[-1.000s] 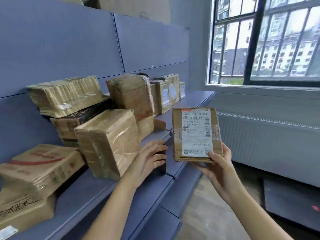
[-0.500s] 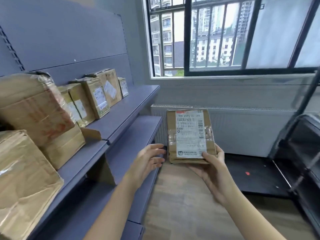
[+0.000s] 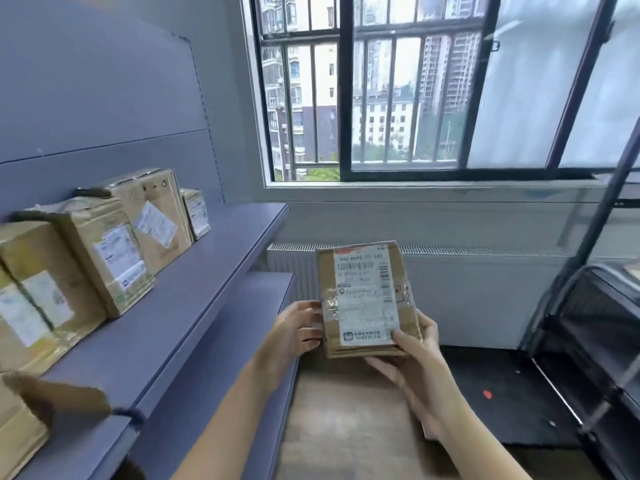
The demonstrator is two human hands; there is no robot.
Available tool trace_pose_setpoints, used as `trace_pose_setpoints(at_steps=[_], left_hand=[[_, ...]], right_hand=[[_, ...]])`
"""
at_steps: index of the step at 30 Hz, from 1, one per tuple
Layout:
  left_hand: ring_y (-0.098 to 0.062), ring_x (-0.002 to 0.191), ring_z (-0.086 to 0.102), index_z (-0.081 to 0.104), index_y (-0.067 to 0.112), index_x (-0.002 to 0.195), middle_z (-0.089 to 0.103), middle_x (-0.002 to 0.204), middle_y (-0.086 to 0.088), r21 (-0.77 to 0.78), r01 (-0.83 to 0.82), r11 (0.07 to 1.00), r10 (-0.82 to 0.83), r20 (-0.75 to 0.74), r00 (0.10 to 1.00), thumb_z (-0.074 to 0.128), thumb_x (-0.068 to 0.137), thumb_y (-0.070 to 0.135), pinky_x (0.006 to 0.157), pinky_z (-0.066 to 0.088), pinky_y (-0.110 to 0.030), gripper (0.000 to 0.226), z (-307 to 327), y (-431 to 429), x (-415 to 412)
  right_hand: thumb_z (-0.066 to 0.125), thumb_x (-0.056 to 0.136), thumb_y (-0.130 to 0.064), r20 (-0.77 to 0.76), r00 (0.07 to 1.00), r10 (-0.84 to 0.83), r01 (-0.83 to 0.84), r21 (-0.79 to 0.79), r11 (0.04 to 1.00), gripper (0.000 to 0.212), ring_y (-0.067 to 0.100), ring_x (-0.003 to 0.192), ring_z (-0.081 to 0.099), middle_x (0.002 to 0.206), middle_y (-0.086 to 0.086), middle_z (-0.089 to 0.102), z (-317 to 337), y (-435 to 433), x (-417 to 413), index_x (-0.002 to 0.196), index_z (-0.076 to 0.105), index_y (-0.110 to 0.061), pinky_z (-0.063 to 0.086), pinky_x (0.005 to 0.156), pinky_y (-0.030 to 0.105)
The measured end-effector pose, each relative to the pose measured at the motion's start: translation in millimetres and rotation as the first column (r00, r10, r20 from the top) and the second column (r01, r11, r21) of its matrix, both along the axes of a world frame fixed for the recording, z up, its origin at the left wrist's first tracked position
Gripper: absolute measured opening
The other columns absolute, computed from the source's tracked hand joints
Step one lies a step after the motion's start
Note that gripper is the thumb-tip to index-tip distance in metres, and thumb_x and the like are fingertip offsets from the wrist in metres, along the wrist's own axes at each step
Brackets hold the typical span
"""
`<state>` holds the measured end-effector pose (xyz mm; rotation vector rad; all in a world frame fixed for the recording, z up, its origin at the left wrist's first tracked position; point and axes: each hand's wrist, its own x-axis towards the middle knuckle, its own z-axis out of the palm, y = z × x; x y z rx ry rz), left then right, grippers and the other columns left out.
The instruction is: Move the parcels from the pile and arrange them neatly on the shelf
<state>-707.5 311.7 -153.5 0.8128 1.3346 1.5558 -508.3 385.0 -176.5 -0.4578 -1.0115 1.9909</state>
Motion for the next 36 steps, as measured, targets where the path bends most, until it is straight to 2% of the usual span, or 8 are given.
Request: trace_pose_setpoints(at_steps=[7, 15, 19, 24, 29, 31, 33, 36], left_hand=[[-0.026, 0.083, 0.063, 0.057, 0.008, 0.107, 0.062, 0.104, -0.017, -0.002, 0.008, 1.0, -0.008, 0.022, 1.0, 0.045, 0.099, 0.023, 0.076, 0.053, -0.035, 0.021, -11.9, 74.6, -53.1], [-0.031, 0.092, 0.063, 0.041, -0.004, 0.127, 0.059, 0.117, -0.027, -0.032, -0.075, 0.997, 0.074, -0.015, 0.997, 0.044, 0.099, 0.023, 0.075, 0.054, -0.04, 0.039, -16.3, 161.4, -106.0], [-0.025, 0.09, 0.065, 0.048, 0.002, 0.117, 0.06, 0.122, -0.025, -0.019, -0.134, 0.991, 0.134, -0.009, 0.991, 0.047, 0.098, 0.024, 0.074, 0.054, -0.036, 0.03, -14.9, 217.4, -131.7], [-0.021, 0.083, 0.066, 0.047, 0.009, 0.106, 0.065, 0.1, -0.012, -0.01, -0.255, 0.967, 0.255, 0.04, 0.966, 0.049, 0.097, 0.024, 0.075, 0.054, -0.036, 0.018, -4.1, 285.1, -160.4], [-0.025, 0.085, 0.062, 0.049, 0.009, 0.104, 0.063, 0.102, -0.016, -0.033, -0.426, 0.904, 0.427, 0.024, 0.904, 0.047, 0.096, 0.02, 0.074, 0.053, -0.036, 0.014, -3.3, 309.3, -198.2], [-0.025, 0.083, 0.064, 0.045, 0.018, 0.112, 0.064, 0.102, -0.012, -0.021, -0.484, 0.875, 0.484, -0.002, 0.875, 0.053, 0.091, 0.024, 0.079, 0.053, -0.041, 0.024, -5.2, 308.6, -213.8], [-0.022, 0.075, 0.066, 0.029, 0.035, 0.129, 0.064, 0.105, -0.006, 0.028, -0.554, 0.832, 0.554, -0.009, 0.832, 0.059, 0.083, 0.027, 0.078, 0.054, -0.044, 0.056, -5.3, 306.9, -234.3], [-0.014, 0.078, 0.068, 0.017, 0.06, 0.13, 0.045, 0.127, 0.005, 0.08, -0.621, 0.78, 0.626, -0.1, 0.773, 0.06, 0.081, 0.027, 0.067, 0.054, -0.029, 0.074, 2.8, 308.4, -270.3]], right_hand=[[0.074, 0.075, -0.029, 0.053, 0.998, -0.031, 0.031, -0.004, 1.0, 0.062, 0.025, 0.114, 0.065, 0.126, 0.006, 0.065, -11.3, 64.0, -50.5, 0.131, 0.047, -0.032, 0.057, 0.082, 0.043], [0.074, 0.072, -0.04, 0.117, 0.992, 0.042, -0.05, 0.065, 0.997, 0.071, 0.027, 0.114, 0.064, 0.125, 0.006, 0.066, -18.9, 163.2, -119.7, 0.136, 0.045, -0.031, 0.057, 0.086, 0.042], [0.074, 0.074, -0.039, 0.122, 0.989, 0.087, -0.098, 0.094, 0.991, 0.068, 0.025, 0.113, 0.065, 0.121, 0.005, 0.068, -20.3, 231.9, -150.6, 0.135, 0.046, -0.03, 0.058, 0.08, 0.035], [0.069, 0.082, -0.032, 0.105, 0.977, 0.186, -0.196, 0.085, 0.977, 0.052, 0.026, 0.111, 0.066, 0.122, 0.008, 0.067, -10.1, 320.1, -195.0, 0.131, 0.053, -0.027, 0.058, 0.077, 0.035], [0.066, 0.084, -0.03, 0.11, 0.93, 0.35, -0.361, 0.111, 0.926, 0.049, 0.024, 0.106, 0.067, 0.122, 0.009, 0.067, -11.1, 373.8, -253.3, 0.13, 0.055, -0.022, 0.057, 0.077, 0.035], [0.061, 0.085, -0.028, 0.104, 0.91, 0.401, -0.411, 0.107, 0.905, 0.044, 0.019, 0.1, 0.068, 0.119, 0.008, 0.068, -15.3, 384.1, -279.4, 0.129, 0.056, -0.022, 0.057, 0.075, 0.033], [0.058, 0.086, -0.028, 0.1, 0.889, 0.446, -0.455, 0.094, 0.886, 0.045, 0.017, 0.096, 0.069, 0.118, 0.008, 0.068, -18.9, 392.2, -308.8, 0.13, 0.055, -0.02, 0.057, 0.072, 0.032], [0.058, 0.085, -0.031, 0.132, 0.86, 0.492, -0.507, 0.117, 0.854, 0.048, 0.016, 0.097, 0.069, 0.12, 0.007, 0.068, -20.4, 402.0, -353.8, 0.132, 0.054, -0.021, 0.057, 0.072, 0.027]])
